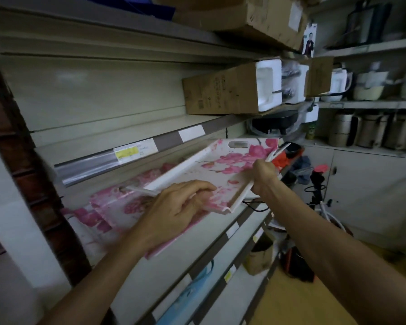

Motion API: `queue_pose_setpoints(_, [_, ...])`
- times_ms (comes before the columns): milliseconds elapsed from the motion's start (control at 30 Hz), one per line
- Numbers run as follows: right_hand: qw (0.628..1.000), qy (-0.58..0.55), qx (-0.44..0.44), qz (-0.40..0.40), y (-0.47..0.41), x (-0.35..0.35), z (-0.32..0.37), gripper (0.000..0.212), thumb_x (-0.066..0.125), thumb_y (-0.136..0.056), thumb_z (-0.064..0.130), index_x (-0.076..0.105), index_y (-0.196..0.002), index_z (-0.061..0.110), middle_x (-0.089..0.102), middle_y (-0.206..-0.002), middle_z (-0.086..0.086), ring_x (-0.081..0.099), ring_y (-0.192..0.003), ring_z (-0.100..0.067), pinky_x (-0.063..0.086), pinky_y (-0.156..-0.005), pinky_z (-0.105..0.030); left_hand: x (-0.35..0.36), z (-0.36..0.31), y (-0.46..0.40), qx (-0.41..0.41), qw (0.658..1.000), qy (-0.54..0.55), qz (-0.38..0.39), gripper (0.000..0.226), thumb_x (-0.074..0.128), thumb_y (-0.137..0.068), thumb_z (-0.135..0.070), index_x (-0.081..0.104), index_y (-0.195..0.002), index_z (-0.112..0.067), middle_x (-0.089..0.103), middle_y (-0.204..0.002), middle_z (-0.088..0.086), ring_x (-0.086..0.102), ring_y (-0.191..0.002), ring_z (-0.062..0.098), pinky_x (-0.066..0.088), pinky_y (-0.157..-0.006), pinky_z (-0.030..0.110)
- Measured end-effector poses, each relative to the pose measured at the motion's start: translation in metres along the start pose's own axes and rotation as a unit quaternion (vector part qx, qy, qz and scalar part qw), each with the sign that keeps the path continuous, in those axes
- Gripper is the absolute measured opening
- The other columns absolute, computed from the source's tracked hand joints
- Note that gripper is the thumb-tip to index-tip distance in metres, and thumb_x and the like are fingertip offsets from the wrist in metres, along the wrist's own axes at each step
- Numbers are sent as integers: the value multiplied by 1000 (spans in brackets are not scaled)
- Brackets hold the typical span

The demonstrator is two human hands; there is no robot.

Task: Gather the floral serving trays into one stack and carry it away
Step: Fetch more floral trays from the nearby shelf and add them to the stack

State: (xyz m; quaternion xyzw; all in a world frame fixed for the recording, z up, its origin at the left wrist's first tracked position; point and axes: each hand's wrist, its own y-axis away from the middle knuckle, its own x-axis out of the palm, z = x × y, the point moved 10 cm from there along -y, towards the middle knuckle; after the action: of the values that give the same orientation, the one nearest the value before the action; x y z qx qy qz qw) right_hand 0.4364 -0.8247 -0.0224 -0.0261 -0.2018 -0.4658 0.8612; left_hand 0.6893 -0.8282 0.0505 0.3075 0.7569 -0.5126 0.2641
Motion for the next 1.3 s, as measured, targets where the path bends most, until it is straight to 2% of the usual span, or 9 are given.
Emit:
queue_pose_setpoints(67, [1000,4,-3,-7,7,-22,2,18,36,-97,-2,53,-101,1,61,-93,-11,63,-80,-26,55,-86,-45,-1,-11,0,-4,1000,5,-24,29,44,-99,-38,67,-112,-27,68,-109,-19,58,-103,-9,42,-86,7])
queue_pose_setpoints(233, [998,50,-5,-29,27,-88,8,20,40,-97,3,52,-112,-2,51,-81,-7,51,-64,-19,45,-51,-29,1,-18,4,-81,993,24,-78,18,54,-97,-23,71,-103,-18,68,-101,-13,61,-92,-6,44,-69,3])
queue_pose_setpoints(433, [998,56,-16,-1,58,-159,16,30,45,-99,11,54,-122,-7,60,-87,-10,60,-74,-25,56,-74,-40,15,-7,15,-224,972,21,-69,21,57,-95,-25,65,-112,-15,65,-113,-3,62,-92,8,45,-70,16])
queue_pose_setpoints(600, [997,62,-49,7,86,-211,27,28,48,-101,22,61,-114,1,69,-90,-8,67,-75,-23,54,-58,-29,39,-10,37,-318,945,61,-50,22,58,-92,-25,64,-111,-16,64,-109,-4,59,-99,13,40,-71,16])
queue_pose_setpoints(767, [995,37,-75,45,107,-237,30,37,53,-99,32,62,-122,5,74,-101,-12,72,-86,-29,60,-81,-45,58,-33,63,-361,923,122,-48,30,50,-96,-43,62,-113,-21,64,-107,-6,60,-93,7,44,-72,24])
queue_pose_setpoints(1000, [984,62,-127,110,134,-221,32,25,49,-100,36,61,-108,16,64,-83,3,66,-68,-9,55,-55,-20,53,-68,108,-383,893,200,-128,32,44,-97,-50,69,-98,-29,74,-90,-8,70,-81,10,53,-68,26])
queue_pose_setpoints(1133, [976,85,-131,155,147,-193,18,21,56,-93,48,65,-96,29,64,-98,-11,65,-95,-41,57,-87,-49,30,-72,135,-374,888,197,-182,32,46,-95,-52,70,-98,-32,75,-94,-10,72,-86,7,54,-75,24])
queue_pose_setpoints(1200, [972,90,-122,178,151,-182,9,29,59,-89,54,66,-102,30,69,-106,-17,67,-101,-41,56,-86,-58,21,-72,148,-373,889,182,-194,32,46,-95,-52,70,-100,-32,75,-96,-11,71,-88,5,54,-81,25])
queue_pose_setpoints(1300, [966,79,-109,222,165,-160,-1,20,53,-98,38,64,-102,21,74,-81,-2,73,-71,-11,60,-57,-28,11,-71,175,-375,883,173,-222,25,47,-95,-48,70,-96,-38,75,-96,-16,70,-94,2,51,-86,25])
